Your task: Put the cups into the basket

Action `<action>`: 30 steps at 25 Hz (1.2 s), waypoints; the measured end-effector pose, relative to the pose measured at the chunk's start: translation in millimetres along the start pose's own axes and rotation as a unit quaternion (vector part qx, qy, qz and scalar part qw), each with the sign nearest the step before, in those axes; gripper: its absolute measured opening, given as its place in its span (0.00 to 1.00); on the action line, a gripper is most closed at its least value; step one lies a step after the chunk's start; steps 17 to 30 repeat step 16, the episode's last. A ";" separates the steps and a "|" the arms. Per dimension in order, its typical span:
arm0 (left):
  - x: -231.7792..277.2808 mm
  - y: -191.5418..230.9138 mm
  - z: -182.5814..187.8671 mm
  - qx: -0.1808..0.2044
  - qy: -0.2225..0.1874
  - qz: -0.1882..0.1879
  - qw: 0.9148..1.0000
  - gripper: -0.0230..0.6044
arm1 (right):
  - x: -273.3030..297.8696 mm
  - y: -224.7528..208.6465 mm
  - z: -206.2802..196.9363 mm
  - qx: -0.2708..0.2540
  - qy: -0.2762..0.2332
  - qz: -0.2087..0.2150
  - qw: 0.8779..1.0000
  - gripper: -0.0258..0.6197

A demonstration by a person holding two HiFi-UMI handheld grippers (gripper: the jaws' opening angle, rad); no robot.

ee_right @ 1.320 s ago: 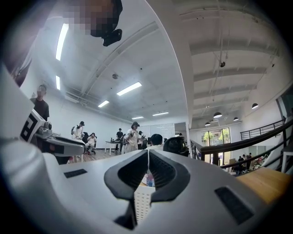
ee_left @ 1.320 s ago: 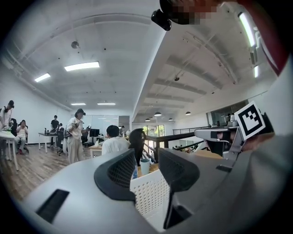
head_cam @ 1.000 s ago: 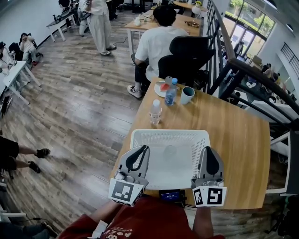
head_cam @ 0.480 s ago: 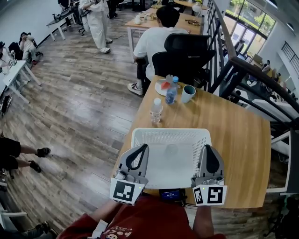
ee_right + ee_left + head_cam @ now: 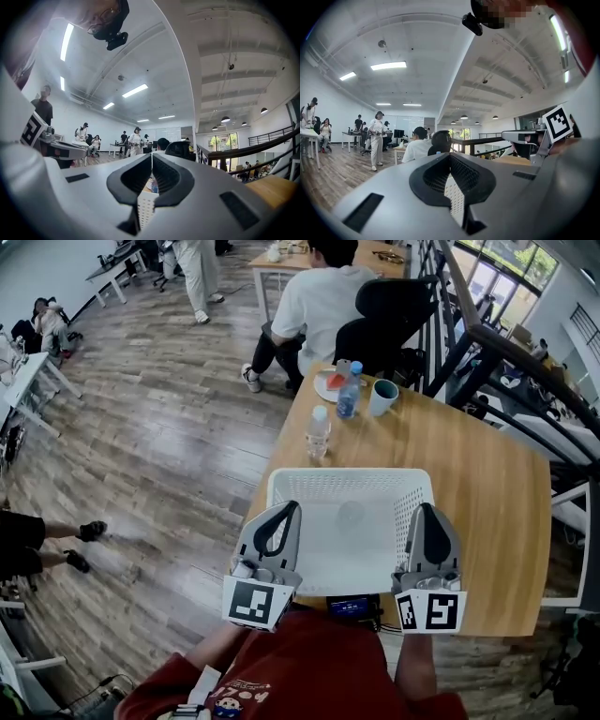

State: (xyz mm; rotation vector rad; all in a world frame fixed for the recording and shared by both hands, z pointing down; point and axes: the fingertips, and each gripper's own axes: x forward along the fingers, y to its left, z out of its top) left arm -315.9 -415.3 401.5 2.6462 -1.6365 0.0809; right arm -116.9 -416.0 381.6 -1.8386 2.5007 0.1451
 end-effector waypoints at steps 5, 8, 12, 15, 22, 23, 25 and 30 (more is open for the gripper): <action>1.9 -1.0 0.0 0.001 0.000 -0.002 1.000 0.05 | 0.9 -1.9 0.4 0.002 0.000 -0.003 1.000 0.06; 0.6 -1.3 -1.6 -0.001 0.003 0.000 1.000 0.05 | 0.4 -2.0 -1.4 0.004 0.003 -0.003 1.000 0.06; -0.3 -0.2 -2.8 0.000 0.006 0.002 1.000 0.05 | 0.9 -0.8 -2.0 0.005 0.001 -0.001 1.000 0.06; -0.5 -0.2 -2.9 0.000 0.006 0.002 1.000 0.05 | 0.4 -1.3 -3.4 0.005 0.003 -0.002 1.000 0.06; -0.6 -0.3 -2.9 -0.001 0.005 0.002 1.000 0.05 | 0.1 -1.7 -3.9 0.005 0.004 -0.002 1.000 0.06; -0.6 -0.3 -2.9 -0.001 0.005 0.002 1.000 0.05 | 0.1 -1.7 -3.9 0.005 0.004 -0.002 1.000 0.06; -0.6 -0.3 -2.9 -0.001 0.005 0.002 1.000 0.05 | 0.1 -1.7 -3.9 0.005 0.004 -0.002 1.000 0.06; -0.6 -0.3 -2.9 -0.001 0.005 0.002 1.000 0.05 | 0.1 -1.7 -3.9 0.005 0.004 -0.002 1.000 0.06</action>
